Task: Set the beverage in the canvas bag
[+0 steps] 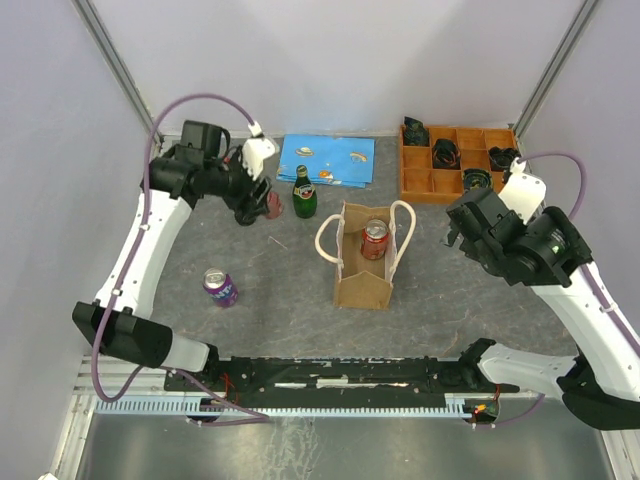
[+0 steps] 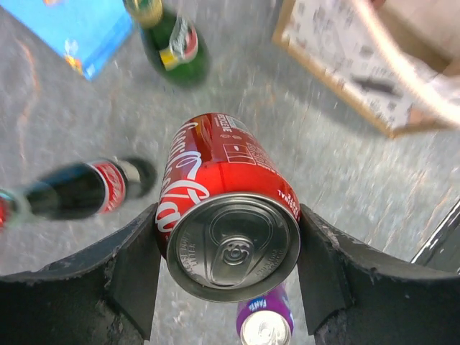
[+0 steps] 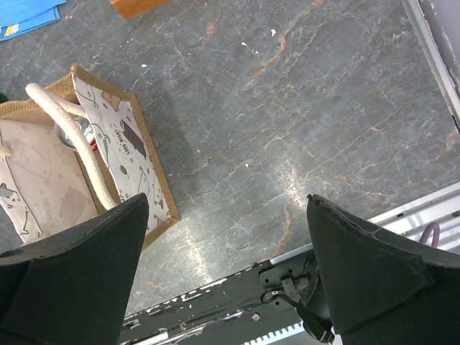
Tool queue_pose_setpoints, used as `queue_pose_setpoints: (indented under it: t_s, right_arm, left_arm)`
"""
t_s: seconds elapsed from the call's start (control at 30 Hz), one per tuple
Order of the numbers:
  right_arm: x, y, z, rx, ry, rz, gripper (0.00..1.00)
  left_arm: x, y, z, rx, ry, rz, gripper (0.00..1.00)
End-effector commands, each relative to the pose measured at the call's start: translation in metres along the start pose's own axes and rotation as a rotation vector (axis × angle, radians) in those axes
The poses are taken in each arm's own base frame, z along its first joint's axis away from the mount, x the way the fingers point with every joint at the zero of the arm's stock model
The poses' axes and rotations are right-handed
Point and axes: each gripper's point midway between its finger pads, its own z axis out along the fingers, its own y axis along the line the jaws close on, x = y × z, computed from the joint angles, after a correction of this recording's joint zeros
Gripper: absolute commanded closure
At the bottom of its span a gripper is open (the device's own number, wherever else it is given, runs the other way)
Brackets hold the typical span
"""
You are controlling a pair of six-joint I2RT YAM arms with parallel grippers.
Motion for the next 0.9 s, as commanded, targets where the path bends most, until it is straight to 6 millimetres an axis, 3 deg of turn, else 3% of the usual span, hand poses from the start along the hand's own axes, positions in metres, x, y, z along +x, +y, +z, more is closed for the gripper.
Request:
queue_pose_setpoints:
  t_s: [0.0,0.13,0.23,0.33,0.5,0.87]
  right_arm:
    - [-0.004,0.006,0.002,-0.016,-0.021,0.026,0.01]
    - [-0.004,0.008,0.003,-0.021,-0.019,0.020,0.01]
    - [-0.003,0.008,0.003,-0.024,-0.019,0.021,0.01]
    - [-0.004,0.007,0.002,-0.025,-0.020,0.025,0.01]
    - [-0.003,0.002,0.000,-0.023,-0.022,0.037,0.01]
    - [0.000,-0.007,0.000,-0.011,-0.024,0.043,0.01]
  left_arm:
    - [-0.100,-0.005,-0.037,0.049,-0.310,-0.016,0.97]
    - [-0.153,-0.008,-0.048,0.113,-0.442,-0.032,0.97]
    - [-0.180,-0.035,-0.040,0.188,-0.473,0.005,0.97]
    - [-0.190,-0.074,-0.019,0.259,-0.447,0.064,0.97]
    - [-0.176,-0.120,0.020,0.329,-0.368,0.130,0.97]
    - [-0.128,-0.150,0.078,0.397,-0.245,0.155,0.97]
